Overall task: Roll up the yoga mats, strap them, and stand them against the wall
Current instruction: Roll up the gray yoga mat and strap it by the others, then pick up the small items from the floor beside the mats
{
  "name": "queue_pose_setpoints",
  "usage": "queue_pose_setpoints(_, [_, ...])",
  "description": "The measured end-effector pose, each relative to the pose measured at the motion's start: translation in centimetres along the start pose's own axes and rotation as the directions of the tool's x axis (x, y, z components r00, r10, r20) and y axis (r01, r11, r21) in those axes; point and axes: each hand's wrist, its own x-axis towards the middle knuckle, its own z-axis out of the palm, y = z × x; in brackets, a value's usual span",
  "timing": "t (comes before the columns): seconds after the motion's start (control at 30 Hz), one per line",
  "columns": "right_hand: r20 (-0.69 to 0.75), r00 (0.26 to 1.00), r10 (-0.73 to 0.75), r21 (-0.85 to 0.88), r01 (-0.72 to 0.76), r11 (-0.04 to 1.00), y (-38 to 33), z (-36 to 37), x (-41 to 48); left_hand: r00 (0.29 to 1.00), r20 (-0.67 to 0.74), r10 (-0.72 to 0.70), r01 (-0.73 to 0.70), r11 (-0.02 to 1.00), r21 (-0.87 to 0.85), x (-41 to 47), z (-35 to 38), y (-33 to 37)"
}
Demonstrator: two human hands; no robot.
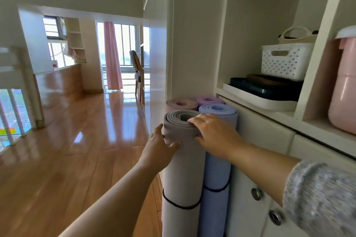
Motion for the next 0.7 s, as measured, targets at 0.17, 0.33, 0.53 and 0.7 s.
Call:
queue_pose_setpoints(0.17, [-0.043, 0.999, -0.022, -0.029, 0.020, 0.999, 0.4, 0.3, -0.6, 1.000, 0.004, -0.003, 0.004, 1.000, -0.020, -0.3, 0.1, -0.5])
queue_pose_setpoints(0.33, [-0.174, 0.982, -0.078, -0.034, 0.073, 0.997, 0.0, -0.2, -1.4, 0.999, 0.049, 0.020, -0.019, 1.000, -0.025, -1.0, -0.6, -0.4])
queue_pose_setpoints(0.53, [-0.252, 0.957, -0.143, 0.090, 0.170, 0.981, -2.3, 0.2, -3.5, 0.999, 0.041, 0.020, -0.019, 0.999, -0.044, -2.8, -1.4, -0.5])
queue_pose_setpoints(0.7, [-0.080, 0.995, -0.054, 0.304, 0.076, 0.950, -5.0, 6.0, -7.5, 0.991, 0.122, -0.058, 0.054, 0.998, 0.035, -6.9, -0.7, -5.1])
